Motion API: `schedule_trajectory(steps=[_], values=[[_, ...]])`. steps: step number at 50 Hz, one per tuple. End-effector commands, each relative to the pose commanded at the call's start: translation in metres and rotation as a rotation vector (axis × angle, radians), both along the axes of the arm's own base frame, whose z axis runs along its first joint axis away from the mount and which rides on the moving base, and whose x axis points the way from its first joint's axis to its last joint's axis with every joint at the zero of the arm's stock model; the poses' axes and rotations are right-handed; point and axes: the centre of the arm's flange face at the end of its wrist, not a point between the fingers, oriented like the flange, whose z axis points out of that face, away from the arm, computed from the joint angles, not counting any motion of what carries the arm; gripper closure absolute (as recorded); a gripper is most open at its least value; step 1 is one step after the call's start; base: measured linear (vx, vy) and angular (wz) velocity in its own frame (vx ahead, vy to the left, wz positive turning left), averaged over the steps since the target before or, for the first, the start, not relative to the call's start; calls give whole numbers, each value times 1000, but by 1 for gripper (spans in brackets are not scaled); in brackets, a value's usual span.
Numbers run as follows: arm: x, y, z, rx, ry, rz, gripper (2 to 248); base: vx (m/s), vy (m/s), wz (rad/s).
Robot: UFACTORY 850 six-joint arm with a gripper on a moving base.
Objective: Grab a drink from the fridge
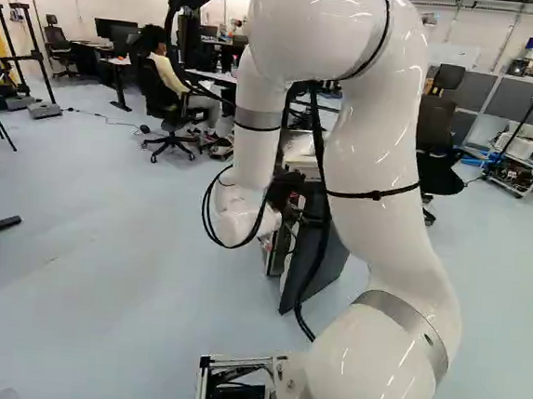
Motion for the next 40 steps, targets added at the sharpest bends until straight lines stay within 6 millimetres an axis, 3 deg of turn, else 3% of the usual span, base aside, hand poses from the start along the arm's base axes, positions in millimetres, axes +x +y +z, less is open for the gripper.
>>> schedule_trajectory(steps=[23,40], values=[[17,-3,1,5,-34,-100,3,0,0,0],[17,-9,3,-5,-43,-167,3,0,0,0]])
